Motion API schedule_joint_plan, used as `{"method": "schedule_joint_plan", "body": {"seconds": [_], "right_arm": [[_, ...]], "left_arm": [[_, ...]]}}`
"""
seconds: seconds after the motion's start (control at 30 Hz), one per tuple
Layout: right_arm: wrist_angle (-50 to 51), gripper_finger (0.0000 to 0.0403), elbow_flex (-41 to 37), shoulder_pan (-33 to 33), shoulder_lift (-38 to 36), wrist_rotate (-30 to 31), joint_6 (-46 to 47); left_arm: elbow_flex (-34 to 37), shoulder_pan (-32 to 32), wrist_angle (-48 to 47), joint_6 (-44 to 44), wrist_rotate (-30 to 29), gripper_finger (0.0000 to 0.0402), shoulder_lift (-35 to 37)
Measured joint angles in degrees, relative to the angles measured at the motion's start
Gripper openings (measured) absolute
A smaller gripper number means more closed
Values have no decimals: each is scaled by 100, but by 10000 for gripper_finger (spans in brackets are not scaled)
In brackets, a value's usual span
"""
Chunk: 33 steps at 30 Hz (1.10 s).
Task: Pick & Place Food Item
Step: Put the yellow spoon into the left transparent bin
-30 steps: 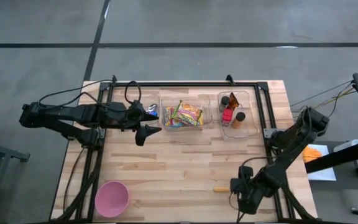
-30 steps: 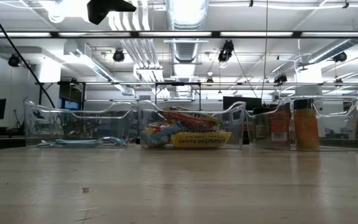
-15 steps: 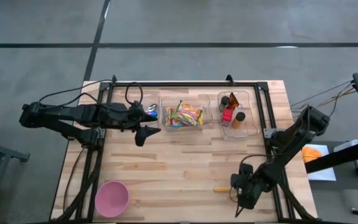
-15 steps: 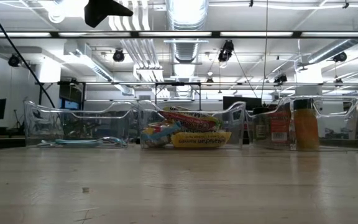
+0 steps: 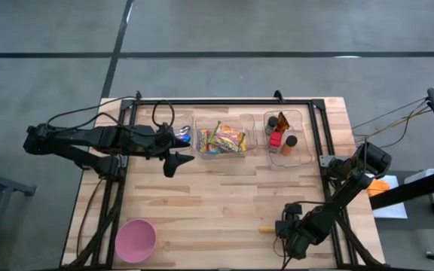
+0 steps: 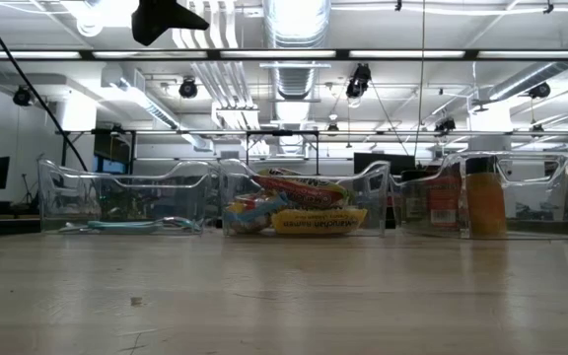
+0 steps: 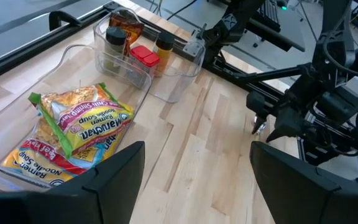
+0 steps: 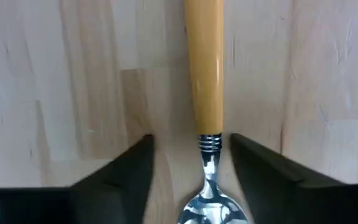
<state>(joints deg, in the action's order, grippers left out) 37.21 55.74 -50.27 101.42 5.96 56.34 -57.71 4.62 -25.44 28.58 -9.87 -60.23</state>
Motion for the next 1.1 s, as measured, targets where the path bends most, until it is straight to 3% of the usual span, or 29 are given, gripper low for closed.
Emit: {"method": "schedule_joint_plan", "body": {"seconds": [0.23,0.3,0.8,0.97,1.1], "right_arm": [[34,53,-76,8,-68,46,49],[16,28,-97,10,-131,45,53],[229,28,-67,-10,-904,326,619],[447,28,207,15,-1262,305,209],[1303,27,737,185,-1424,300,-326]], "left_arm": [[0,0,-31,2,2,300,0],[0,0,-30,1,4,300,0],[0,0,-88,166,102,300,0],[0,-4,-67,720,739,300,-86],[-120,-4,-24,1158,1551,300,-424]]}}
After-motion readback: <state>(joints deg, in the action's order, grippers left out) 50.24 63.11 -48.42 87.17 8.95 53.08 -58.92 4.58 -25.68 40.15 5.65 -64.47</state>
